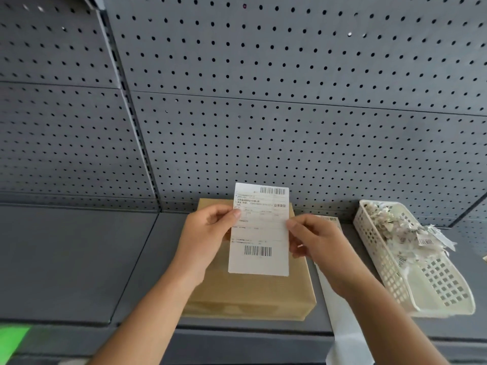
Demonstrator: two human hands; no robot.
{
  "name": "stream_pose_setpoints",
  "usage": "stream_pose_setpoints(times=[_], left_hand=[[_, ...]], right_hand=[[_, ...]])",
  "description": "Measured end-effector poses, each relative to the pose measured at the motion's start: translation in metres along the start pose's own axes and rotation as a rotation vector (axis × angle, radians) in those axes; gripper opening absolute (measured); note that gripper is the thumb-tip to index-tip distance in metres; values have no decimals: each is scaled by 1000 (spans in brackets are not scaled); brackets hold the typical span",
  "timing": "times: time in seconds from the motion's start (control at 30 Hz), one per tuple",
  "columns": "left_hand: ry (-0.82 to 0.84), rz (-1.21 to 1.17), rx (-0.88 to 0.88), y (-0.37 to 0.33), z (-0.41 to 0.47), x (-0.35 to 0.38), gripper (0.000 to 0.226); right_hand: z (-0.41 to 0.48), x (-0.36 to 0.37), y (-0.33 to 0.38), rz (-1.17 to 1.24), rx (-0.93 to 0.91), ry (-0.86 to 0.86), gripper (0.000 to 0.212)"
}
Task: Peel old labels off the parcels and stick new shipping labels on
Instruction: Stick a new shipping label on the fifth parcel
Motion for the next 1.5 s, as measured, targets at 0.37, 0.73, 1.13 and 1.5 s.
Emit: stream_pose_setpoints(times=[0.37,0.73,1.13,1.5], left_hand=[[58,178,-72,36,6,-19,13],[120,573,25,50,21,-20,13],[174,711,16,62,25,-11,21],[182,846,51,58,24,-5,30]], right_hand=[[31,21,-19,-105,55,-74,18],[51,22,-31,-297,55,-199,4],[55,25,-25,-479,-16,-266,24],[53,33,-22,-639,-27,-295,29]])
Point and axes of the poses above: each hand's wrist, its own z-axis towards the middle knuckle, its own x-axis out of the palm, y = z × x, the point moved 8 cm from there along z, towards the middle knuckle, and after that the axes turned 15 degrees about x, right-handed, at the moved point
